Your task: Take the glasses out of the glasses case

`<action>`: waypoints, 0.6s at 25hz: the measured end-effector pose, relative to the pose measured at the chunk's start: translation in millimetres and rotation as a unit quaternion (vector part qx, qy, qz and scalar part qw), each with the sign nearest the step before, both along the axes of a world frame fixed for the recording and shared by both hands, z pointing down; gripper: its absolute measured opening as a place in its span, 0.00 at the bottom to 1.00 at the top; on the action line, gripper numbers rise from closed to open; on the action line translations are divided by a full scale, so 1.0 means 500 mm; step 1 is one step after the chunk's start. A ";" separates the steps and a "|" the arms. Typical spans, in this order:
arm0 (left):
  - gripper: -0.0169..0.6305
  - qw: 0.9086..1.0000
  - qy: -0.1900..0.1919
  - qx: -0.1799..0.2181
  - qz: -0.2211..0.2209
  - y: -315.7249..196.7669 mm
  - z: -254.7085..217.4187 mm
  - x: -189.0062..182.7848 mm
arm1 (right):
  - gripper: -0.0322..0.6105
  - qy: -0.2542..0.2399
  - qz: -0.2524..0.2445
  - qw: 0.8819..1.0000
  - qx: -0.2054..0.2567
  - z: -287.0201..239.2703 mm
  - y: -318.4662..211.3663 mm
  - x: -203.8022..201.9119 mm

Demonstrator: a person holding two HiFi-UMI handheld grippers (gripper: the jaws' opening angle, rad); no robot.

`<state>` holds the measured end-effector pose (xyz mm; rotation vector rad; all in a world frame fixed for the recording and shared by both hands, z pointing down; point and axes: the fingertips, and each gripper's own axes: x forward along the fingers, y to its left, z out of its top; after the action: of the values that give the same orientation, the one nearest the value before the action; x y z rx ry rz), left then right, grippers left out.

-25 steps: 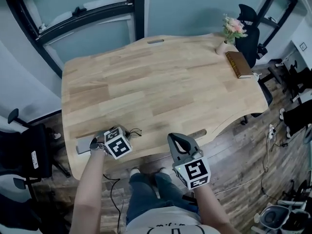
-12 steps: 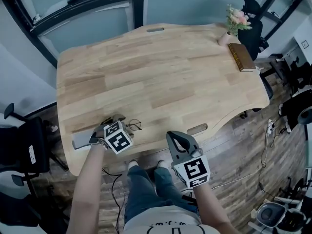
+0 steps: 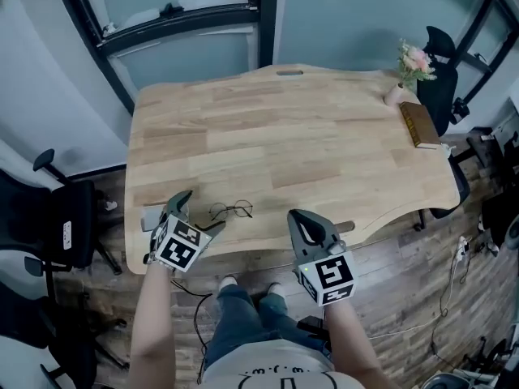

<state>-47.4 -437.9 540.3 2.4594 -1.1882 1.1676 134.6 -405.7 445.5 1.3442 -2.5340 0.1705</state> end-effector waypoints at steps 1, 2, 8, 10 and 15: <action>0.72 0.999 0.027 0.020 -0.031 0.010 -0.031 -0.016 | 0.07 -0.004 -0.007 1.000 0.007 -0.010 0.000 -0.002; 0.72 0.996 0.053 0.045 -0.060 0.022 -0.064 -0.032 | 0.07 -0.008 -0.014 1.000 0.014 -0.021 0.001 -0.005; 0.71 0.950 0.145 0.192 -0.200 0.118 -0.221 -0.132 | 0.07 -0.028 -0.041 0.997 0.053 -0.082 0.026 -0.014; 0.71 0.931 0.162 0.227 -0.233 0.144 -0.258 -0.163 | 0.07 -0.035 -0.040 0.997 0.061 -0.099 0.032 -0.017; 0.71 0.901 0.176 0.302 -0.258 0.212 -0.352 -0.227 | 0.07 -0.041 -0.037 0.993 0.101 -0.167 0.057 -0.055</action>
<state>-161.1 -331.9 364.1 2.3106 -2.1217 0.2044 106.9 -377.3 361.8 1.3363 -2.7275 -0.0469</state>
